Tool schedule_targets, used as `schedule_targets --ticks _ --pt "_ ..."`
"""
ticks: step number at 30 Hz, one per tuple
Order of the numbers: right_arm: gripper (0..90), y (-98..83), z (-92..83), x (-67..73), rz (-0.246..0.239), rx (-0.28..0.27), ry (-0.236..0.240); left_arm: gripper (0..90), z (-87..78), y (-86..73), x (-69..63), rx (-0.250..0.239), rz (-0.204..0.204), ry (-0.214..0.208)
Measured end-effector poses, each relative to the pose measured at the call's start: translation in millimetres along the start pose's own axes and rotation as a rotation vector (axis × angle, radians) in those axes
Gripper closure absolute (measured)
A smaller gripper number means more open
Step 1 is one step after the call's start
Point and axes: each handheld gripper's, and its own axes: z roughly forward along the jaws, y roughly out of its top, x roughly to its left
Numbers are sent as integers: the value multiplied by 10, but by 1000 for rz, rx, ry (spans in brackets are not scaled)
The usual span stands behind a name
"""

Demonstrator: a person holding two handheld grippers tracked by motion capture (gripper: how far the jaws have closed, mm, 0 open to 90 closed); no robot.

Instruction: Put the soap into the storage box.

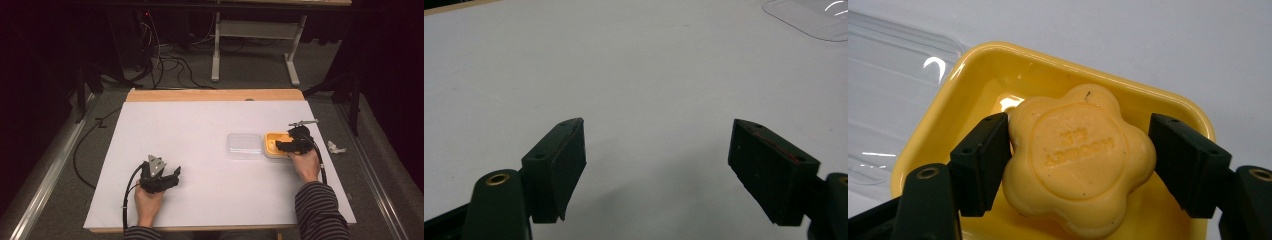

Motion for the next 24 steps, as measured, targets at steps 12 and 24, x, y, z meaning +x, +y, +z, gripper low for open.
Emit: schedule_targets --ticks 12,24 --pt "265 -20 -66 -15 7 -35 13 236 2 0 -2 0 -3 0" --pt "265 -48 -270 -7 4 -110 32 236 1 0 0 0 -1 0"
